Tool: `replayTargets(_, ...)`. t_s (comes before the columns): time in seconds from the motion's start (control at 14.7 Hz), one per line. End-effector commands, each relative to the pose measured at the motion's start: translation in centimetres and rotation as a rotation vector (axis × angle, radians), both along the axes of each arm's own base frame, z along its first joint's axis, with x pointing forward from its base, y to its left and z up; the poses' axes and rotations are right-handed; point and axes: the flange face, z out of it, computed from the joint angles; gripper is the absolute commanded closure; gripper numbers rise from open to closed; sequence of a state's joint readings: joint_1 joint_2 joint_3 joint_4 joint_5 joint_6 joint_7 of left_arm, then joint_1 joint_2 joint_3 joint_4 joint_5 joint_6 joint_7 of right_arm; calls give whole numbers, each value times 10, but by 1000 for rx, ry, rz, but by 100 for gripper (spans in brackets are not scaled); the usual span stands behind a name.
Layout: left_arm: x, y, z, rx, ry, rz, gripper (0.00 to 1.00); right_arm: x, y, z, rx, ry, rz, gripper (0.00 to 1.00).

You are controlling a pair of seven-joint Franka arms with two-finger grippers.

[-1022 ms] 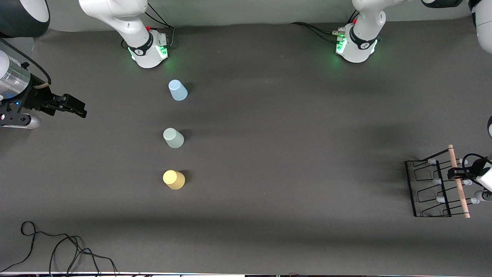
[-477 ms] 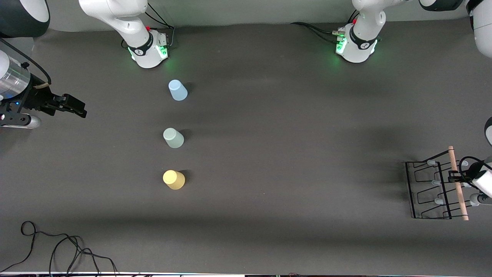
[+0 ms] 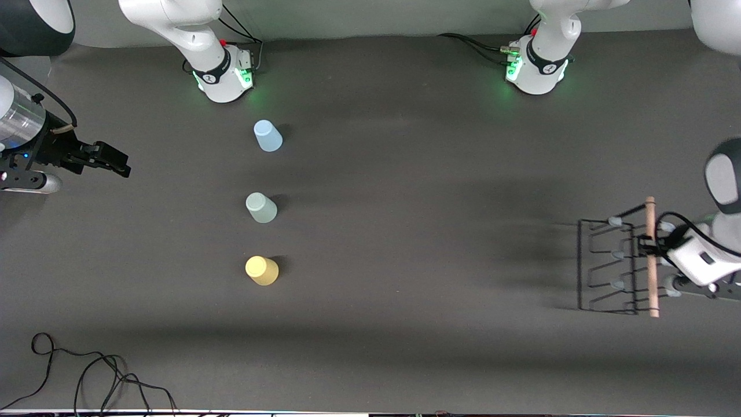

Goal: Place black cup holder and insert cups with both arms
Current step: 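Grasp the wooden rod of the cup holder with the left gripper, then carry the cup holder toward the cups and lower it onto the table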

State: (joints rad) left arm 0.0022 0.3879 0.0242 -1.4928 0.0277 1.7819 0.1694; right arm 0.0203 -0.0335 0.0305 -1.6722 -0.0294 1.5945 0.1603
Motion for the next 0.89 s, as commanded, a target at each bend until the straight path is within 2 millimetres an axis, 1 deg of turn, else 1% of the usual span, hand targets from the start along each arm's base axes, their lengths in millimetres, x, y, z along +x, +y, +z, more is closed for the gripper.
replayTargets(0.0, -35, -75, 7, 16, 11, 49, 100, 3, 0, 5, 6, -1, 9, 0)
replayTargets(0.14, -49, -138, 4, 31, 29, 40, 100, 3, 0, 4, 6, 1, 12, 0)
replayTargets(0.27, -72, -193, -7, 60, 71, 51, 100, 3, 0, 5, 6, -1, 8, 0)
replayTargets(0.48, -96, -271, -7, 78, 39, 101, 100, 3, 0, 4, 6, 1, 15, 0)
replayTargets(0.54, -105, -294, -9, 81, 25, 114, 100, 3, 0, 5, 6, -1, 12, 0)
replayTargets(0.68, -121, -334, -11, 65, 5, 142, 100, 3, -1, 5, 6, -1, 12, 0)
replayTargets(0.82, -142, -381, -29, 49, 7, 165, 100, 2, -1, 6, 6, -1, 12, 0)
